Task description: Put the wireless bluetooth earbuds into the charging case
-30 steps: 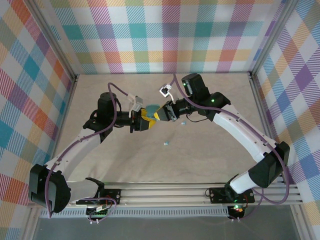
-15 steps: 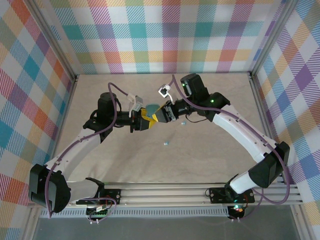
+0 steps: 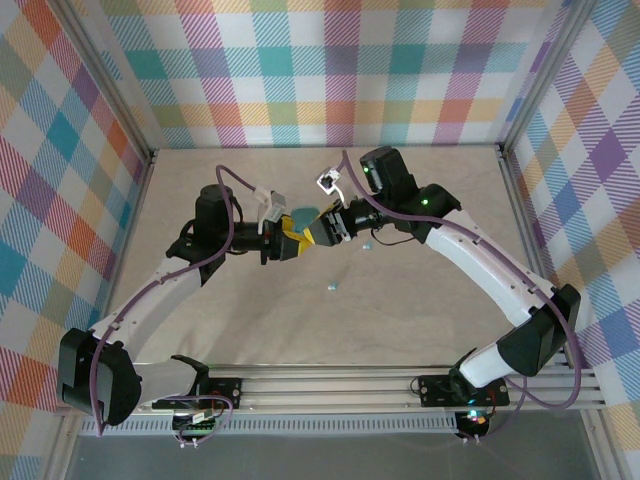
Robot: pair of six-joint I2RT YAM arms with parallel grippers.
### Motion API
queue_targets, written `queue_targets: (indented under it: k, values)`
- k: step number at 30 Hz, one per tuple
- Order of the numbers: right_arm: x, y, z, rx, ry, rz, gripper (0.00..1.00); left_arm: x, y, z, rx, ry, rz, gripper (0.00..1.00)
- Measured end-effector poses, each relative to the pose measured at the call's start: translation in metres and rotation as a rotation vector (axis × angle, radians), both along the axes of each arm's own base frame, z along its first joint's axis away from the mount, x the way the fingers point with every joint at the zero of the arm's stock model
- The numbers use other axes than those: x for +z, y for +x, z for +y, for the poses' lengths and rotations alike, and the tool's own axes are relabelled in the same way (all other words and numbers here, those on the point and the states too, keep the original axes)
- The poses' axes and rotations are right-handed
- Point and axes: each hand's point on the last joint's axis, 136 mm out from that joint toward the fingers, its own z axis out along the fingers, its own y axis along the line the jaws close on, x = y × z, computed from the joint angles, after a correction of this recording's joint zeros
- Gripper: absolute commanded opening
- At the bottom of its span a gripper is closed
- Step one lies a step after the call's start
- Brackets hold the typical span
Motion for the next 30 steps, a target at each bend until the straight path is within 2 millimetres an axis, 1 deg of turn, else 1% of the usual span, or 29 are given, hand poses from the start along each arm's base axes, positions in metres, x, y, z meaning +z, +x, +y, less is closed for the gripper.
queue_targets:
  k: [6, 12, 18, 20, 26, 30]
  values:
    - [-0.001, 0.004, -0.002, -0.025, -0.014, -0.014, 0.56, 0.0, 0.002, 0.0, 0.009, 0.003, -0.003, 0.0]
    - [0.002, 0.007, -0.005, -0.056, -0.018, -0.021, 0.57, 0.003, 0.003, 0.0, 0.01, -0.004, -0.021, 0.0]
    - [0.008, 0.008, -0.01, -0.089, -0.017, -0.033, 0.56, 0.004, 0.003, 0.0, 0.006, -0.008, -0.028, 0.0]
    - [0.014, 0.008, -0.014, -0.108, -0.007, -0.043, 0.56, 0.004, 0.002, -0.001, 0.003, -0.009, -0.029, 0.0]
    - [0.03, -0.007, -0.03, -0.147, 0.034, -0.062, 0.56, 0.004, 0.001, -0.002, 0.001, -0.008, -0.028, 0.0]
    - [0.029, -0.016, -0.042, -0.177, 0.043, -0.054, 0.53, 0.001, 0.001, -0.002, 0.003, -0.005, -0.023, 0.0]
